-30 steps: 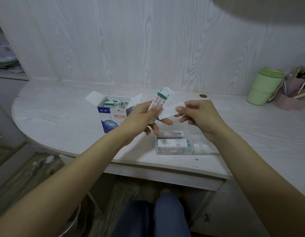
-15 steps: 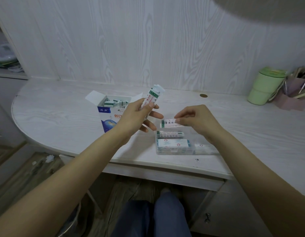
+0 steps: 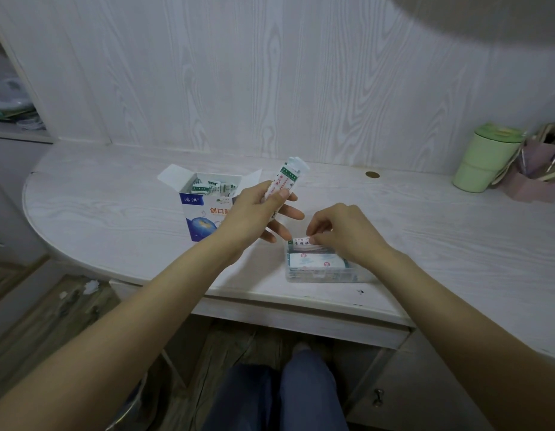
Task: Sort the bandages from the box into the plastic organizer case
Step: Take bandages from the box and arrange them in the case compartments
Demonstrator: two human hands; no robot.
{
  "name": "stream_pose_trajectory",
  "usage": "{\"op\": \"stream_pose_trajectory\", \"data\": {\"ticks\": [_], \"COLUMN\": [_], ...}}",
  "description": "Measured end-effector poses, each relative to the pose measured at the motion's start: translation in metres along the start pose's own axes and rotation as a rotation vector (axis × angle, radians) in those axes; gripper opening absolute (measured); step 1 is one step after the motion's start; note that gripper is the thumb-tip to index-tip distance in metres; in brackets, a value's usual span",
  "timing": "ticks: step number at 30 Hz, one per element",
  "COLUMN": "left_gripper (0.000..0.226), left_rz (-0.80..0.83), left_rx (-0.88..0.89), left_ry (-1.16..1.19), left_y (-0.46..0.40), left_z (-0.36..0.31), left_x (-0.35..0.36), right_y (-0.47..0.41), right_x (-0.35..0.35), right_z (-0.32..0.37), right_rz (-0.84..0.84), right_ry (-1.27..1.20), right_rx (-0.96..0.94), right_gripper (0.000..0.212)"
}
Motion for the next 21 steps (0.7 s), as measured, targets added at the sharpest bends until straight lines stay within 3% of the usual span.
{"op": "stream_pose_trajectory", "data": {"ticks": [8,10,12,14,18,21], "left_gripper": [0.020,0.019,0.016,0.013,0.013,0.029], "left_rz": [0.019,0.031,0.037,0.048,0.088,0.065], "left_rx": [0.031,0.037,0.033,0.040,0.076,0.061], "left_ry": [0.131,0.147,0.112,0.054,0.004,-0.006], "left_y": [0.001,0.001,0.002,0.002,0.003,0.003], "left_z": [0.004,0.003,0.001,-0.001,-0.007,-0.008], "left_x": [0.000,-0.001,-0.002,0.000,0.009,0.012], "right_y": [-0.002,0.000,0.007,0.011,0.012,0.012], "right_x": [-0.004,-0.019,-0.039,-0.047,-0.044,-0.043], "right_z": [0.006,0.006,0.006,0.011,0.022,0.019], "right_rz": [0.077,-0.016,-0.129,-0.123,-0.157,-0.203], "right_ry": [0.022,-0.134,-0.484,-0.775,-0.821,-0.843], "right_rx": [-0.061,-0.072,-0.084,-0.086,-0.104,-0.101], "right_gripper": [0.010,0.006,0.007,0.014,0.012,0.011]}}
Point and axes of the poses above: each hand's wrist, its own y-axis away from the middle knuckle, its own x-axis out of the palm, z = x × y, the point moved 7 cm from there along -y, towards the middle knuckle, and after that the axes turned 8 degrees about z, right-handed, at the moved point
